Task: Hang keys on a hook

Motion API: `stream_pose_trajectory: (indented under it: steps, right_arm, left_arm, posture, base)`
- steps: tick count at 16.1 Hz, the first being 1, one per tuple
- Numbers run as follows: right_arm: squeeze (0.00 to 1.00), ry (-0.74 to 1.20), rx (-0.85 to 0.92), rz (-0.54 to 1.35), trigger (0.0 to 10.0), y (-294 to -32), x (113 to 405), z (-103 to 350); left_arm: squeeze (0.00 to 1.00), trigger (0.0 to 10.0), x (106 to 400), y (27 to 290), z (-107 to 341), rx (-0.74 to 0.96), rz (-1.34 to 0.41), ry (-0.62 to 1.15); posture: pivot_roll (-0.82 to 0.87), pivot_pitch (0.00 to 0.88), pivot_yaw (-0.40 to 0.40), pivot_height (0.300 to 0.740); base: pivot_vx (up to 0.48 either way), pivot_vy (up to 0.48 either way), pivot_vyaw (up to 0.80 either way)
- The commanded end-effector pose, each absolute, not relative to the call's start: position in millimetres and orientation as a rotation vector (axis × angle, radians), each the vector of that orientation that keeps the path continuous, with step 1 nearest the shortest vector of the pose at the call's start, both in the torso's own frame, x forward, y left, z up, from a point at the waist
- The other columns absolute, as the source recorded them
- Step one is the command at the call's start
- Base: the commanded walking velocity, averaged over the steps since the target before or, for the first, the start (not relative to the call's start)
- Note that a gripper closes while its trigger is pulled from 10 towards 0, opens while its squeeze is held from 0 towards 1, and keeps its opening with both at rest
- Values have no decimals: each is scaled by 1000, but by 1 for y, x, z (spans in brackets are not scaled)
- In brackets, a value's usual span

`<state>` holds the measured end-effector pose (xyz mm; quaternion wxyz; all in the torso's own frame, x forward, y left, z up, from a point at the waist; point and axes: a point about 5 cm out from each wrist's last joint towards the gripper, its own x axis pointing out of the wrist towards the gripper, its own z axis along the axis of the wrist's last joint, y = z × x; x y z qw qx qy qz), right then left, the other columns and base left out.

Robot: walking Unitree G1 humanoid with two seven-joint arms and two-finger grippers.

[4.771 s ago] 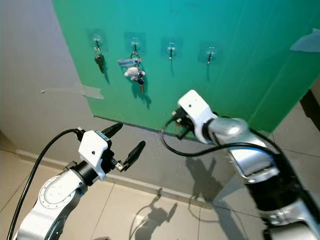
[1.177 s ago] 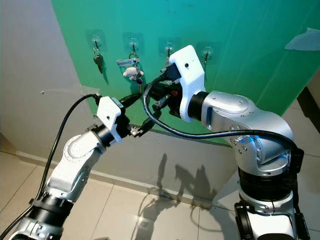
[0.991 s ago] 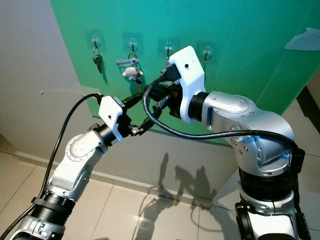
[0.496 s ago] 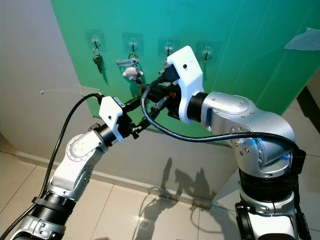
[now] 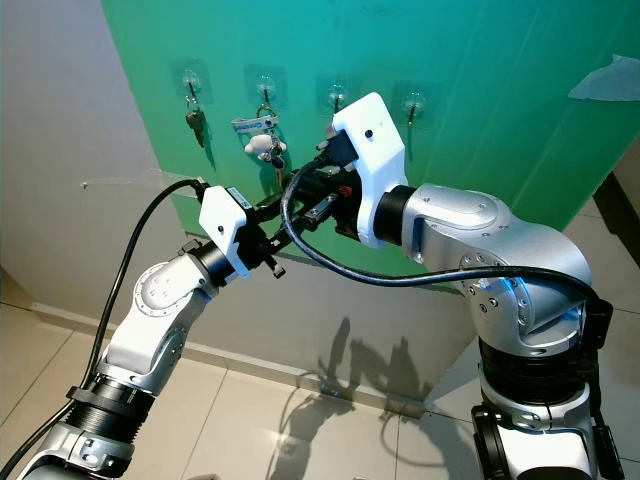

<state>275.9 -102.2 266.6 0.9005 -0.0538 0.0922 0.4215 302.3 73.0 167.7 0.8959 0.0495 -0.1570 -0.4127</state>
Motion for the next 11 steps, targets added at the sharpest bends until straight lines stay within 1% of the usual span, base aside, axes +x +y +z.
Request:
stream_pose_trajectory:
  steps: [1, 11]
  right_arm:
    - [0, 200, -121, 883, 10000, -101, 273, 266]
    - [0, 209, -116, 873, 10000, -102, 274, 265]
  left_arm:
    - [0, 0, 305, 75, 171, 110, -852, -341]
    - [0, 0, 303, 75, 173, 109, -871, -349]
  posture:
    - [14, 0, 5, 740]
    - [13, 0, 2, 740]
  base:
    - [0, 0, 0]
    - [0, 0, 0]
